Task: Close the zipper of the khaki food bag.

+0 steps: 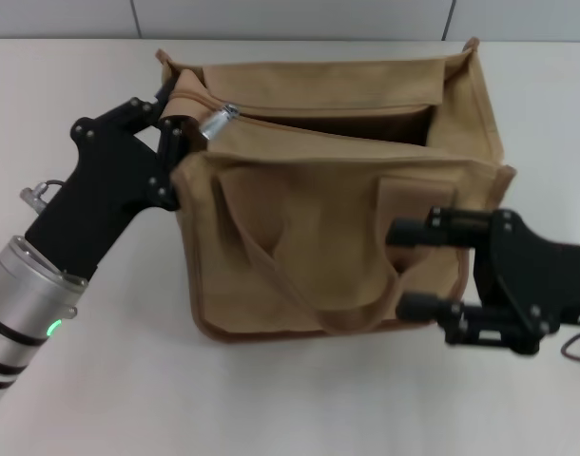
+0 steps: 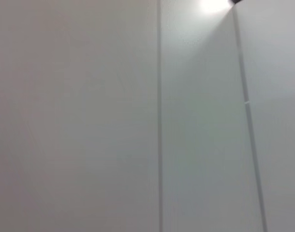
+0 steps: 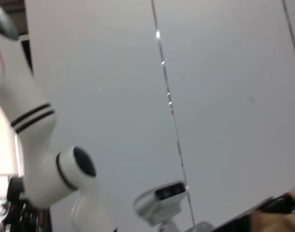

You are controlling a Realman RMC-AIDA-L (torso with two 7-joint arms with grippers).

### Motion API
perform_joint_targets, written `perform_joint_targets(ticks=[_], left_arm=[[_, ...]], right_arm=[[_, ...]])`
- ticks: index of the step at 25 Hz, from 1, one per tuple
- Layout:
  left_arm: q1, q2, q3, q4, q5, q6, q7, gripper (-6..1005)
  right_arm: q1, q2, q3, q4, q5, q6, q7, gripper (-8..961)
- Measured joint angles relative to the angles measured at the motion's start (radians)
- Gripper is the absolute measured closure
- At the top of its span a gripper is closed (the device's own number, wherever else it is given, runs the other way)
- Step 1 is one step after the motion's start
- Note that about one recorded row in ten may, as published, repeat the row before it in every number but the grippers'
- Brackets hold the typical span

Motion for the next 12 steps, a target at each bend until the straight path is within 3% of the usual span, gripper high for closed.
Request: perform_joint_targets(ticks=[4, 12], left_arm=[[-0.002, -0.002, 0.000, -0.007, 0.037, 0.034, 0.016, 973], [-0.002, -0.002, -0.001, -0.019, 0.073, 0.038, 0.026, 969]], right_arm=[[0.030, 0.000, 0.001, -0.015, 0.100, 0.042, 0.181, 298], [0.138, 0.001, -0.047, -0.126, 0.109, 0.148, 0.600, 298]])
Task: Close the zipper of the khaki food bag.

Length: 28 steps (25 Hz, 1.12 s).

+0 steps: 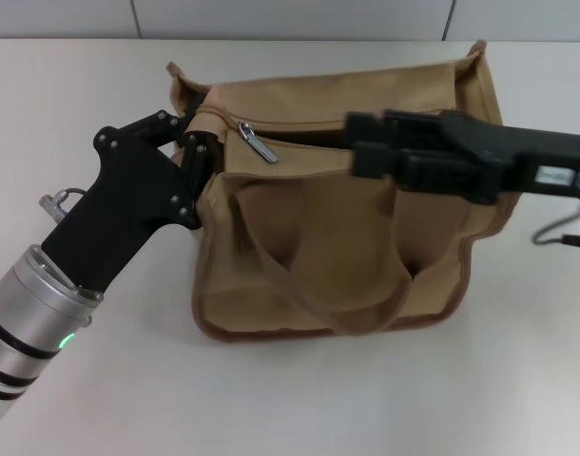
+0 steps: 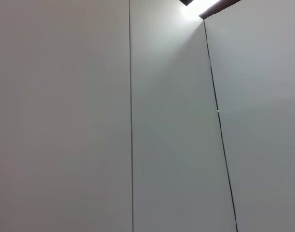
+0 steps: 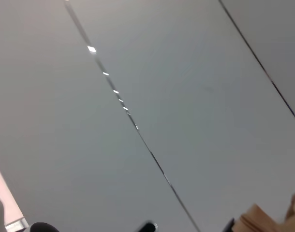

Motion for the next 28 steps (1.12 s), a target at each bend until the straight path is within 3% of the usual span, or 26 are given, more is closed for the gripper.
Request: perform_joint_targets(ticks=[4, 9, 10, 11, 12, 16, 18, 24, 28], left_arm=[[-0.003, 0.000, 0.000, -0.004, 0.001, -0.006, 0.001, 966], [-0.006, 0.000, -0.001, -0.006, 0.002, -0.003, -0.003, 964], [-0.006, 0.000, -0.002, -0.005, 0.002, -0.002, -0.005, 963], [-0.009, 0.000, -0.002, -0.006, 0.002, -0.002, -0.007, 963], [-0.009, 0.000, -0.002, -0.006, 0.002, -0.002, -0.007, 962], [-0.011, 0.000, 0.000, -0.007, 0.002, 0.000, -0.008, 960], [-0.012, 0.000, 0.001, -0.009, 0.002, 0.002, -0.008, 959], [-0.023, 0.002, 0.007, -0.019, 0.001, 0.004, -0.009, 955], [-0.033, 0.002, 0.011, -0.019, 0.002, 0.004, -0.009, 953]], right_arm=[[0.056, -0.003, -0.044, -0.041, -0.031, 0.056, 0.118, 297], [0.072, -0.007, -0.035, -0.078, -0.056, 0.041, 0.235, 298], [0.077, -0.017, -0.019, -0.085, -0.052, 0.019, 0.285, 298], [0.088, -0.042, 0.019, -0.106, -0.034, -0.037, 0.415, 298], [0.088, -0.042, 0.019, -0.106, -0.034, -0.037, 0.415, 298], [0.135, -0.112, 0.050, -0.111, -0.018, -0.090, 0.719, 299], [0.162, -0.130, 0.046, -0.082, -0.033, -0.081, 0.812, 300], [0.237, -0.138, 0.045, 0.028, -0.128, -0.032, 0.883, 301], [0.267, -0.131, 0.044, 0.058, -0.173, 0.004, 0.885, 301]])
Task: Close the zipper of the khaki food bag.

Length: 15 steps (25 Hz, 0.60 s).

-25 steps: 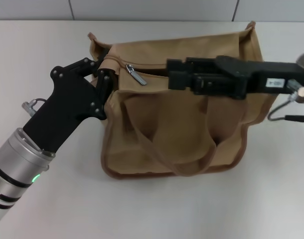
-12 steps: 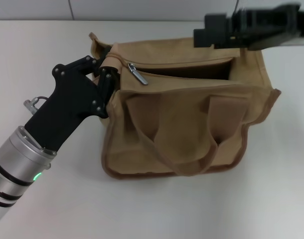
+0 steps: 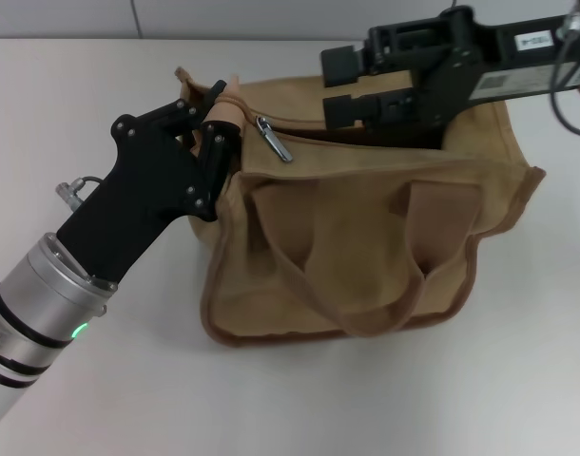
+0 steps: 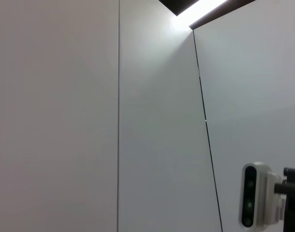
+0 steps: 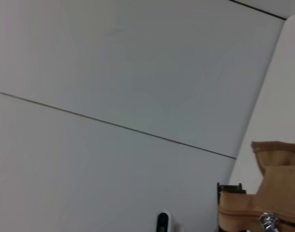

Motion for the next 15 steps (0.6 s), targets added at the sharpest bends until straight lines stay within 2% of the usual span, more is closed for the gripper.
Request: perform_joint_targets(ticks=[2, 15], left_arm=[[-0.002, 0.000, 0.000, 0.000, 0.000, 0.000, 0.000, 952], [-0.009, -0.001, 0.000, -0.003, 0.000, -0.001, 0.000, 945]], right_arm=[[0.010, 0.011, -0.001, 0.001, -0.019, 0.031, -0.006, 300], [0.030, 0.029, -0.107, -0.004, -0.022, 0.116, -0.091, 301]])
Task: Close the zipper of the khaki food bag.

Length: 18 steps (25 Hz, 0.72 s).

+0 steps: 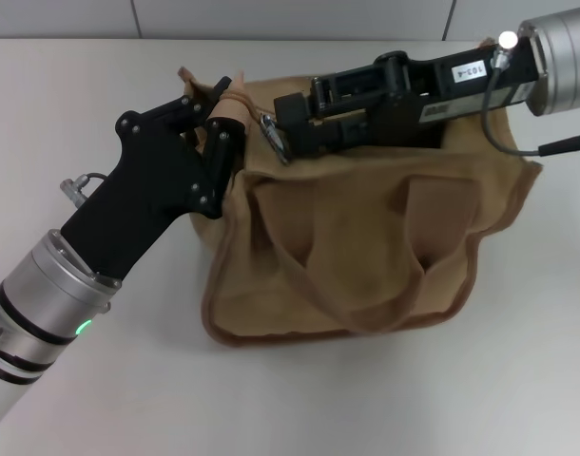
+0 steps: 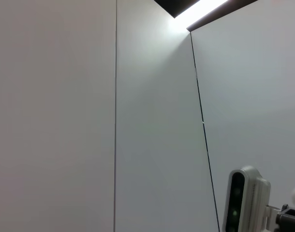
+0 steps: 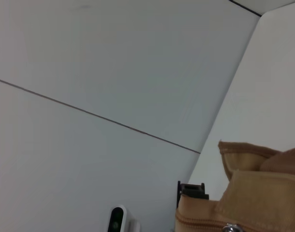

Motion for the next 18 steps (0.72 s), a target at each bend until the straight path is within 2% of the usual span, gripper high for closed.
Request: perform_joint_targets(ticks=[5, 10, 18], left_arm=[[-0.006, 0.000, 0.000, 0.000, 0.000, 0.000, -0.001, 942], [-0.014, 0.000, 0.000, 0.000, 0.000, -0.005, -0.001, 939], [-0.020, 0.000, 0.000, 0.000, 0.000, -0.017, -0.001, 935]], right_arm=[[0.009, 0.004, -0.006, 0.002, 0.000, 0.024, -0.025, 301], [0.031, 0.022, -0.012, 0.003, 0.000, 0.012, -0.064, 300], [0.029, 0.023, -0.022, 0.007, -0.006, 0.005, -0.085, 301]])
